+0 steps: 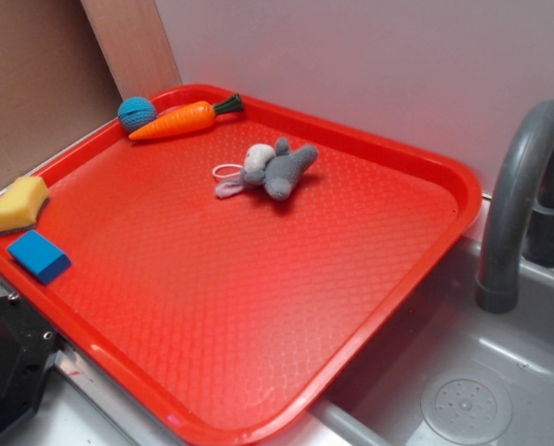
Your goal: Grab the carrot.
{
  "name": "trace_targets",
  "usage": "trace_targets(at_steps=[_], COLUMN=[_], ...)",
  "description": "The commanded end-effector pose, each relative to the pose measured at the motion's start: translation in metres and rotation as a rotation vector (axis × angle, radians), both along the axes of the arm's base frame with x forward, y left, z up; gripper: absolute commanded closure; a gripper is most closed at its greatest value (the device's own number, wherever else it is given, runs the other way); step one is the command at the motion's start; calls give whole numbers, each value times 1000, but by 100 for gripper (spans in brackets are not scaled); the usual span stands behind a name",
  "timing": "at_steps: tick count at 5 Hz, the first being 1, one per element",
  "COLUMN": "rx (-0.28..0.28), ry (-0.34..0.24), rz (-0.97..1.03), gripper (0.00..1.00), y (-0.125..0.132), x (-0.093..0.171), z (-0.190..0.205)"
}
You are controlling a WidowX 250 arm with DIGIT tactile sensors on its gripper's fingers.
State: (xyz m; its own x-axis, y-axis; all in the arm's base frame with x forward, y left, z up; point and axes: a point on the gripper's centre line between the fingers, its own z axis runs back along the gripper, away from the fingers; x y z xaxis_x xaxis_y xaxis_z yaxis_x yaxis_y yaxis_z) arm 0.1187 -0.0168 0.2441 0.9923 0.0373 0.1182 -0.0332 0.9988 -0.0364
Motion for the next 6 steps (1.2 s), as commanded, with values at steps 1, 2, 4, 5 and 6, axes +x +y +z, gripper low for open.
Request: trace_targets(at_steps=[1,2,4,5,6], rx=[0,-4,151,220,239], ry=[0,-7,-51,-68,-104], rz=[0,14,3,-165,-272], gripper=[0,0,0,0,0], y=[0,0,47,72,90], x=[0,3,69,107,129], z=[0,-2,-36,-62,-82])
